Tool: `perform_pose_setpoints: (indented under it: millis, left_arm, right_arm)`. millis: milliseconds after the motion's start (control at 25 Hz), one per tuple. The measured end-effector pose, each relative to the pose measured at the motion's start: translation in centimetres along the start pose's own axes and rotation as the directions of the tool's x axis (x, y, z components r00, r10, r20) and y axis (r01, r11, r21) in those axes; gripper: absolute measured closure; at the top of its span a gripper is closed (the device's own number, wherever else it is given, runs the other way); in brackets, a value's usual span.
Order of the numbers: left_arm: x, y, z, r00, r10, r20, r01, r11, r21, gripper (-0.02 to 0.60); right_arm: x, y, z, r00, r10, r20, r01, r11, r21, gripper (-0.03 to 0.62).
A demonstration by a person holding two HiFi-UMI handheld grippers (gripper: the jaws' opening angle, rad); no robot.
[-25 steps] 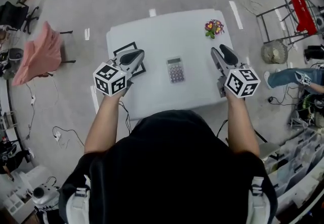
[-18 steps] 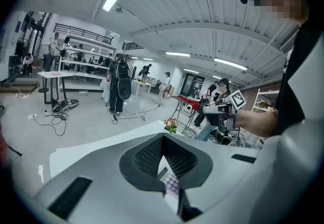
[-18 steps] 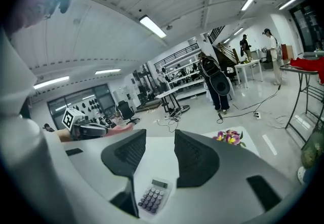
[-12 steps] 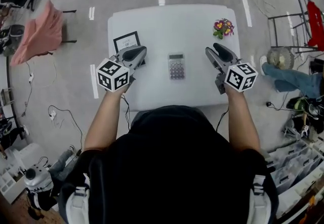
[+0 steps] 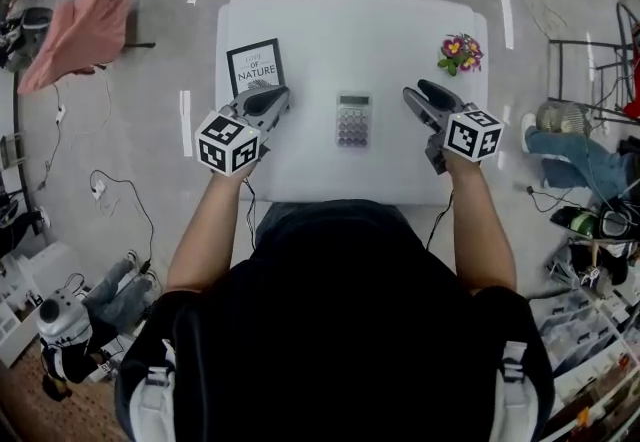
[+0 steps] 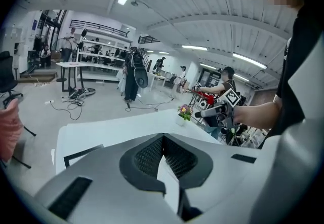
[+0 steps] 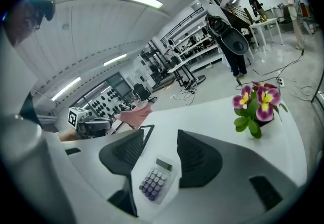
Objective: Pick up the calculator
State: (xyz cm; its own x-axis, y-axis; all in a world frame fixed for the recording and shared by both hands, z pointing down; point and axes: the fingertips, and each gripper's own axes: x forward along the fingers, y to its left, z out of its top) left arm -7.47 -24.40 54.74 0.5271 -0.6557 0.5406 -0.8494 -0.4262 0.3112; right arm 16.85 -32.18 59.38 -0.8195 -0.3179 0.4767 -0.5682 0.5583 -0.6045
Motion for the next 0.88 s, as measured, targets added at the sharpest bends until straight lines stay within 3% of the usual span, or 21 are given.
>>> perform_pose_setpoints:
  millis: [440, 880]
  left_arm:
    - [2.1, 0.1, -6.1, 0.997, 0.018, -0.079, -0.024, 0.997, -0.079, 0.565]
    - [5.8, -0.1, -13.0, 0.985, 0.009, -0.171, -0.042, 0.981, -0.191, 0.563]
  right_arm:
    - [4.6, -2.2, -3.7, 0.984, 0.111, -0.139, -0.101, 0.992, 0.080, 0.372]
    - [10.2, -3.8, -8.1, 0.938, 0.180, -0.296, -0.154, 0.982, 0.109, 0.365]
